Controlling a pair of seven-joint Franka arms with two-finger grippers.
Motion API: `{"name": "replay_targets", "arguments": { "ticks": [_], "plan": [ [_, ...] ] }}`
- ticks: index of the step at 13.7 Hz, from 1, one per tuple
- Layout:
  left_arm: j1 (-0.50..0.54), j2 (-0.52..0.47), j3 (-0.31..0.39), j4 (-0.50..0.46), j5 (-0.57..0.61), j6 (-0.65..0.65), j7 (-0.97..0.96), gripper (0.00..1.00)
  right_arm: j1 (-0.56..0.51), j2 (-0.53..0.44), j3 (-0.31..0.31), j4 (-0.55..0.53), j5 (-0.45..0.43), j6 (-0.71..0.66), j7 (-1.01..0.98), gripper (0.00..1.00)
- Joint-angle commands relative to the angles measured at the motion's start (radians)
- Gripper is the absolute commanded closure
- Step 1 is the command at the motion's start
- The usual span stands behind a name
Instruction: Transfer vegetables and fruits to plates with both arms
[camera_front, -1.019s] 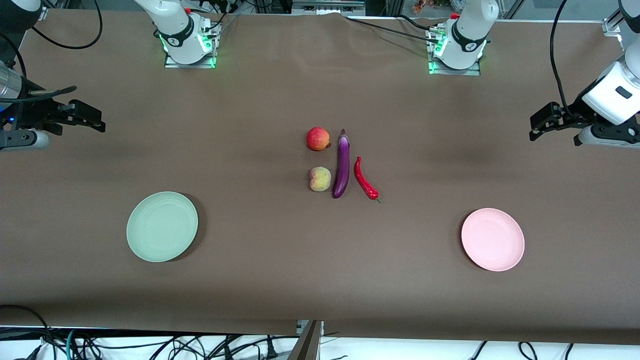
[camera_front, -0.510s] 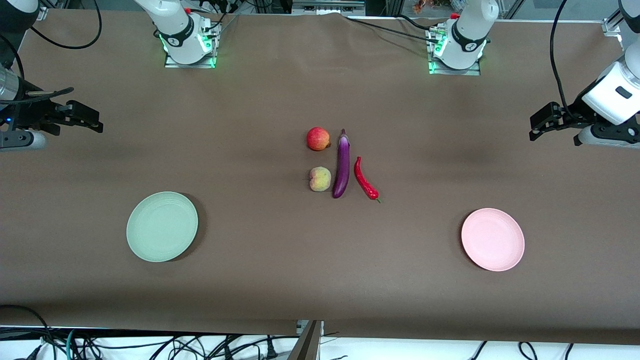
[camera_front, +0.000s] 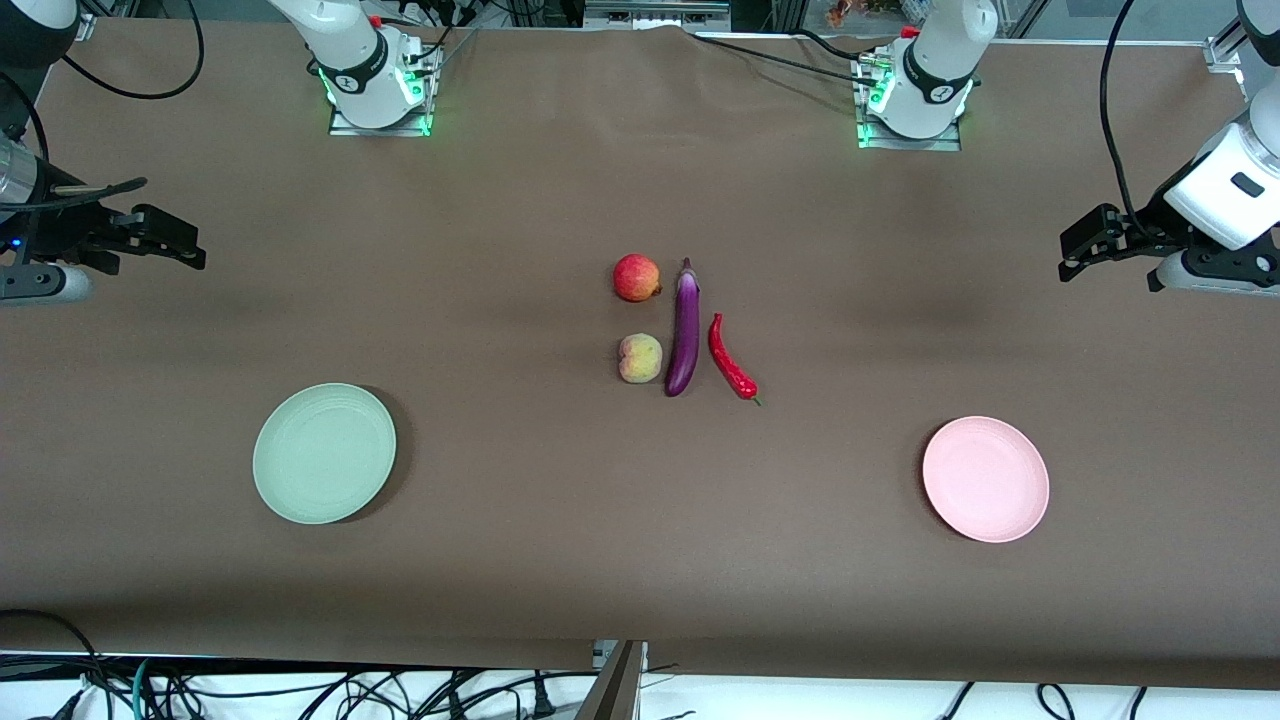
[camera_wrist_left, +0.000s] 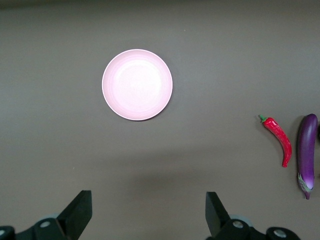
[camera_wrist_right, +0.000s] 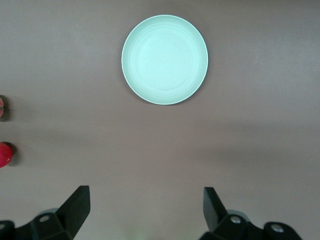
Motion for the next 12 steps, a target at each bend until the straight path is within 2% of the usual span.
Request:
{"name": "replay_targets", "arguments": {
  "ticks": [1, 5, 9, 12],
  "plan": [
    [0.002, 0.007, -0.001, 0.026, -0.012, -0.026, 0.003, 0.0, -0.002, 0.02, 0.004, 0.034, -0.012, -0.006, -0.01, 0.0],
    [0.002, 0.013, 0.001, 0.024, -0.012, -0.089, 0.006, 0.0, -0.002, 0.02, 0.004, 0.033, -0.012, -0.006, -0.01, 0.0],
    [0.001, 0.016, 0.001, 0.024, -0.012, -0.094, 0.007, 0.0, -0.002, 0.022, 0.002, 0.034, -0.012, -0.005, -0.012, 0.0],
    [-0.002, 0.06, 0.001, 0.026, -0.024, -0.092, 0.013, 0.0, -0.002, 0.022, 0.002, 0.033, -0.015, -0.002, -0.01, 0.0]
  ]
}}
